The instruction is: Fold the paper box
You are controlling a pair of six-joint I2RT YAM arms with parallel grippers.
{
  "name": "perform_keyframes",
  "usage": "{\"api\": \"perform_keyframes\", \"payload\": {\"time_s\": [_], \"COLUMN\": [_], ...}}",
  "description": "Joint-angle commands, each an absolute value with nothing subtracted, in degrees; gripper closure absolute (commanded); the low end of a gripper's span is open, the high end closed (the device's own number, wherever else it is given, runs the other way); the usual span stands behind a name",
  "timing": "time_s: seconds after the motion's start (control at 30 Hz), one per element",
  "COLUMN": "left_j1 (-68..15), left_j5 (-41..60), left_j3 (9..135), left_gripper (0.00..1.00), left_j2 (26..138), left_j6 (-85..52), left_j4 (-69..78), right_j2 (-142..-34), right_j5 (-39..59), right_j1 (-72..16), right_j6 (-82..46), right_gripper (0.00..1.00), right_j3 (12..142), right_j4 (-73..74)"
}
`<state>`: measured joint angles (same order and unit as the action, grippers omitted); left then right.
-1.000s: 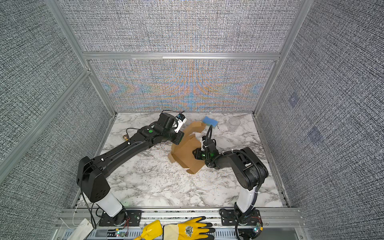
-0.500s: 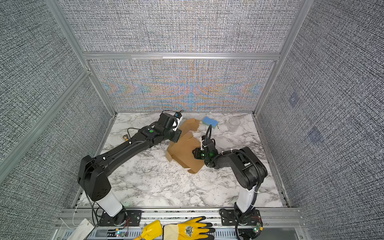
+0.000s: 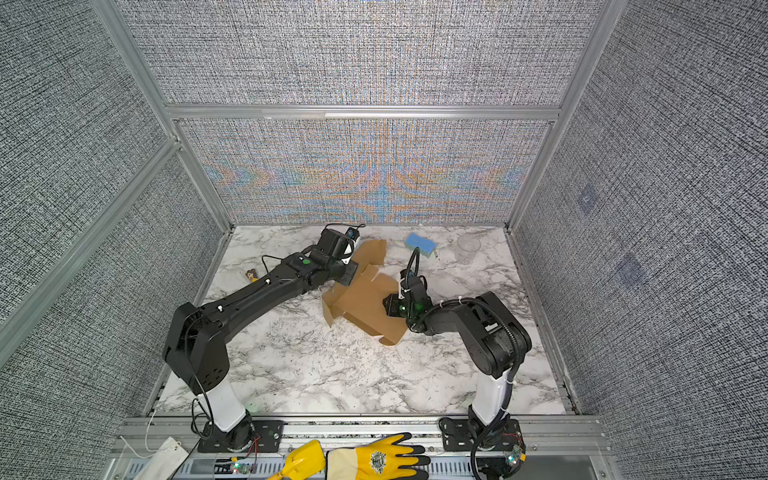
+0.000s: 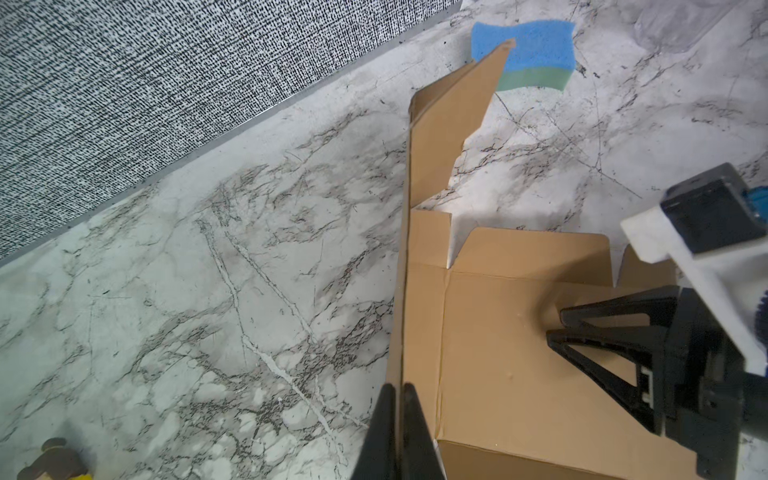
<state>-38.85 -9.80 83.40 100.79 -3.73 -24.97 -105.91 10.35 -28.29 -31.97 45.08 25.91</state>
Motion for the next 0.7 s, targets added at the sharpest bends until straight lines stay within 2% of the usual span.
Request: {"api": "perform_keyframes", "payload": {"time_s": [0.0, 0.37, 0.67], "left_j1": [-38.8, -38.9, -38.8], "left_j5": [-7.4, -8.2, -9.0], "left_j3": [82.5, 80.5, 80.4], "left_gripper": [1.0, 1.0, 1.0], "left_j2": [100.7, 99.7, 99.1], "left_j6": [-5.2, -5.4, -5.0], "left_j4": [-24.0, -24.3, -24.6], "right_j2": [-106.7, -106.7, -111.7], "right_j5": [10.6, 15.8, 21.8], "right_j1": [-28.6, -27.9, -24.1], "right_j6": [-32.1, -34.3, -44.6], "right_gripper": [0.68, 0.63, 0.58], "right_j3": [45.1, 48.5, 52.6], "right_j4": [18.8, 22.7, 32.7]}}
